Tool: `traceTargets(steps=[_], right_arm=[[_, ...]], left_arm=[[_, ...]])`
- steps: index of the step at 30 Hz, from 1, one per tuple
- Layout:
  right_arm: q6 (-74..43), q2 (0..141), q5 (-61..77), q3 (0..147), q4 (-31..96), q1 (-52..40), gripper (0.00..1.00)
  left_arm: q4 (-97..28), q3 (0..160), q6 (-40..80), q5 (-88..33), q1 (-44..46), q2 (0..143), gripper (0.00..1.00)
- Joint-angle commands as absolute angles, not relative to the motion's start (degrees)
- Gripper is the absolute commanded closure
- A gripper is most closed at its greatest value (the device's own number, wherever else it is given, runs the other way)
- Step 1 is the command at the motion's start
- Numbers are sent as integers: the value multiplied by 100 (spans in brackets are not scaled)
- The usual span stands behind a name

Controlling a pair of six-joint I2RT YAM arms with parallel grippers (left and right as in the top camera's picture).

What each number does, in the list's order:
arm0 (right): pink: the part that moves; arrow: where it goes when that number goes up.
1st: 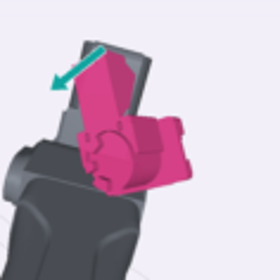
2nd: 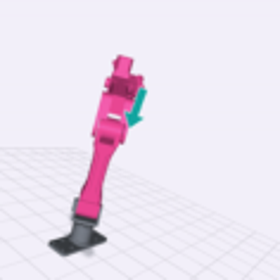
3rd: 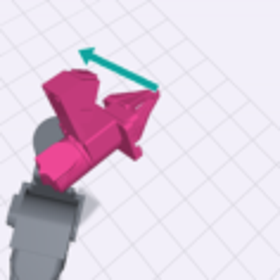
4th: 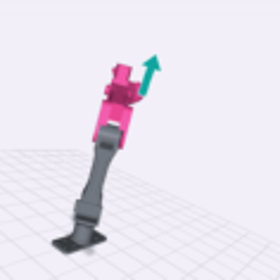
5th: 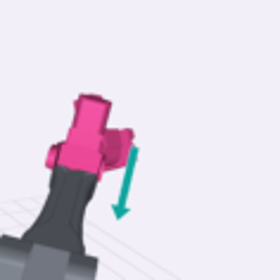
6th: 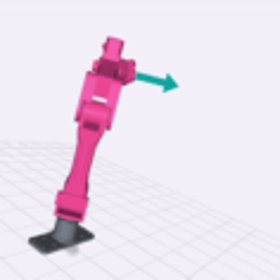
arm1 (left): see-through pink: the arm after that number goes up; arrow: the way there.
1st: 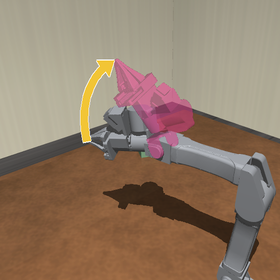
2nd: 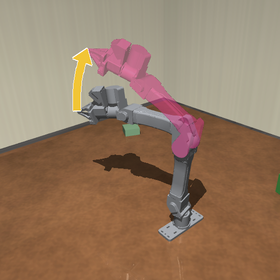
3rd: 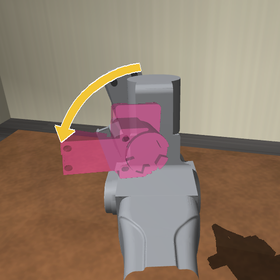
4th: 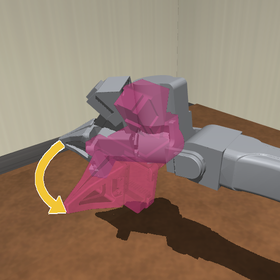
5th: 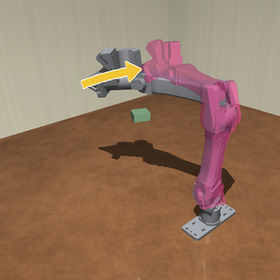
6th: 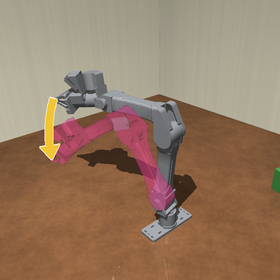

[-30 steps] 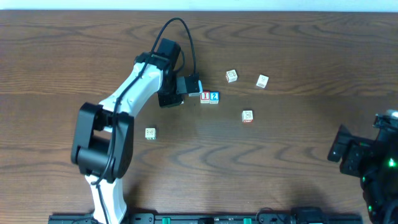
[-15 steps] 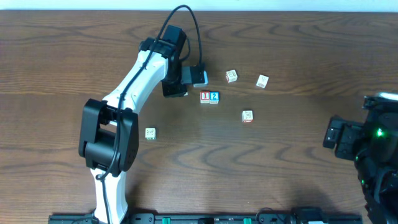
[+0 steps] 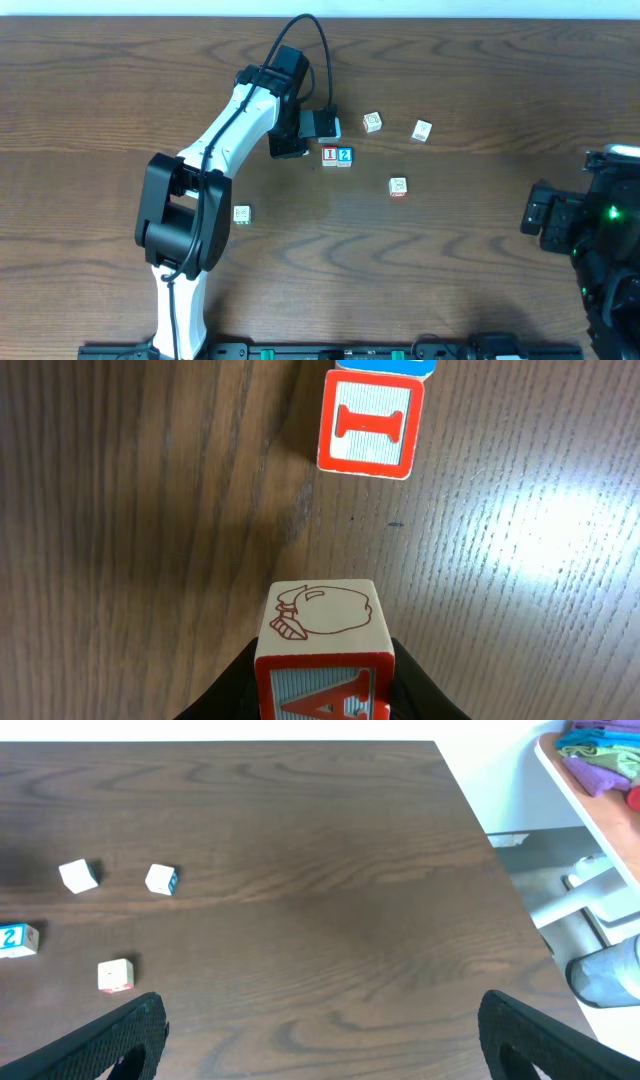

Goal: Spell out Ai2
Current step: 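Carry the 'A' block toward the left side of the 'I' block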

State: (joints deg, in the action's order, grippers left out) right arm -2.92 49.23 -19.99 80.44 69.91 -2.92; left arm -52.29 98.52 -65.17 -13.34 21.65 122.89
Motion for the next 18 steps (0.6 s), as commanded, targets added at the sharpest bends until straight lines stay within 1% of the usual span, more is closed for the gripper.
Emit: traceTargets(steps=[1, 7, 18], right_arm=[[-202, 4904, -2082, 8014, 6982, -217, 1], [-202, 4904, -2080, 8014, 6980, -215, 1], [-202, 4904, -2082, 8014, 6980, -215, 1]], left_arm=[[-5249, 9926, -6383, -1367, 2204, 12490, 94], [-5245, 9926, -6361, -1511, 2281, 12521, 94], [-5301, 9911, -6313, -1415, 2324, 12564, 94]])
